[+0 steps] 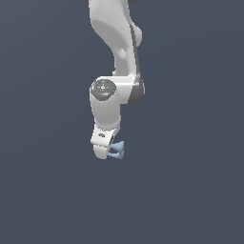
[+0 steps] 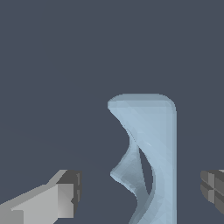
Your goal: Pick up the object and move it to a goal position.
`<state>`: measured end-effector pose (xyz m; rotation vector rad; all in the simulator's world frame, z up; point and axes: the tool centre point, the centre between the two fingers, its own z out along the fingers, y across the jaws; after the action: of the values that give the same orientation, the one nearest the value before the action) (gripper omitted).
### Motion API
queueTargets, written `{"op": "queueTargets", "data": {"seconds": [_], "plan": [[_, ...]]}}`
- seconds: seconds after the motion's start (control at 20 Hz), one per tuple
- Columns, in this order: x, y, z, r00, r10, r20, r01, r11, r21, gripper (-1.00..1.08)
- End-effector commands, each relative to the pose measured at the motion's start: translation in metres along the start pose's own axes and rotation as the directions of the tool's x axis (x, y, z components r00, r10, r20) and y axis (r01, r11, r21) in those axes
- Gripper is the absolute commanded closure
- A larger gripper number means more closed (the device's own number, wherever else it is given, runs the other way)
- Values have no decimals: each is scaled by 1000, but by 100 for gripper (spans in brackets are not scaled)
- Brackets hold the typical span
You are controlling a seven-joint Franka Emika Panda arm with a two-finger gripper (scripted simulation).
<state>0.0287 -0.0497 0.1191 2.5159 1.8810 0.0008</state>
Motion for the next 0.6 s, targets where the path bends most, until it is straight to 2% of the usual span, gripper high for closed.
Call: {"op": "queueTargets", "data": {"seconds": [0.0,0.35,0.4,0.55], "plan": [[0,-1,13,1000,-1,0,1,1000,1,-92],[0,1,23,1000,-2,0,2,1000,1,-92],[0,1,23,1000,-2,0,2,1000,1,108],[0,1,23,1000,-2,0,2,1000,1,108]]}}
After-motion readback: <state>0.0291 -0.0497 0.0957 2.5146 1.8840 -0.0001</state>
